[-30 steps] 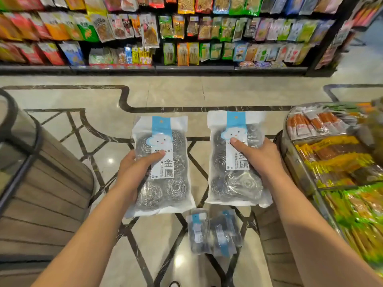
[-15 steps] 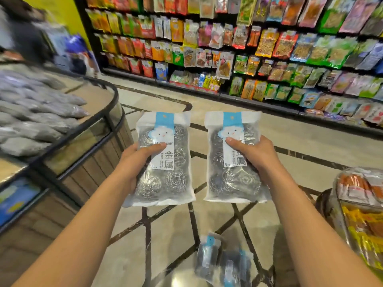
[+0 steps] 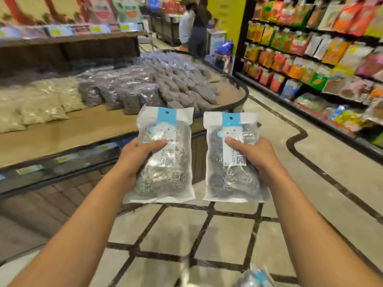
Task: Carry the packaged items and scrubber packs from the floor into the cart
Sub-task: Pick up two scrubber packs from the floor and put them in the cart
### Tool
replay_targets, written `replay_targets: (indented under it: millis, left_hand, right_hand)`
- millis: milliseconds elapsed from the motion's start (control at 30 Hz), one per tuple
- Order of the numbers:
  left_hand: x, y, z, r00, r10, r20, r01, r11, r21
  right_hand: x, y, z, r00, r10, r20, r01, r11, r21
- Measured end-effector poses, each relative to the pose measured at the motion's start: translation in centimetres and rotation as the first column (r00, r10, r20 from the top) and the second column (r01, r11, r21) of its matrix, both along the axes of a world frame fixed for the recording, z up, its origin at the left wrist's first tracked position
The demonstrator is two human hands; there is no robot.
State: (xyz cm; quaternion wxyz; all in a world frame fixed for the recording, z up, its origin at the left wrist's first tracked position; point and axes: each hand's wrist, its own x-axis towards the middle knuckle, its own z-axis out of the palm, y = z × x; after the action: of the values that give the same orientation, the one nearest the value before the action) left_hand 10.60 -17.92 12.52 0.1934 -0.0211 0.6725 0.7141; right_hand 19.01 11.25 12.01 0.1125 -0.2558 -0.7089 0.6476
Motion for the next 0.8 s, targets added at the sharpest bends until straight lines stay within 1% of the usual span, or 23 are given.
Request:
replay_targets:
  millis: [200, 367, 533, 700, 800]
  left_hand:
    - [0.5, -16.1, 0.1, 0.964, 0.266, 0.014, -0.267, 0.963, 0.042]
    - [2.2, -30.3, 0.0, 0.909, 0.417, 0.022, -0.417, 0.907, 0.056]
    - [4.8, -43.3, -0.4, 0.818, 0.575, 0.01, -0.575, 0.818, 0.03]
    - [8.2, -53.9, -1.0, 0.699, 0.715, 0.026, -0.715, 0.697, 0.053]
    - [10.0, -59.1, -1.7, 0.617, 0.786, 0.035, -0.787, 0.615, 0.05]
  right_hand:
    - [-7.1, -15.1, 0.5, 0.968, 0.246, -0.039, -0.245, 0.969, 0.027]
    - [-10.3, -29.5, 0.6, 0.907, 0.417, -0.056, -0.411, 0.907, 0.093]
    - [-12.2, -43.1, 0.2, 0.831, 0.551, -0.072, -0.542, 0.833, 0.112]
    - [-13.4, -55.4, 0.2, 0.739, 0.672, -0.052, -0.663, 0.739, 0.118]
    - [-14.3, -62.3, 0.1, 0.653, 0.756, -0.04, -0.75, 0.653, 0.101]
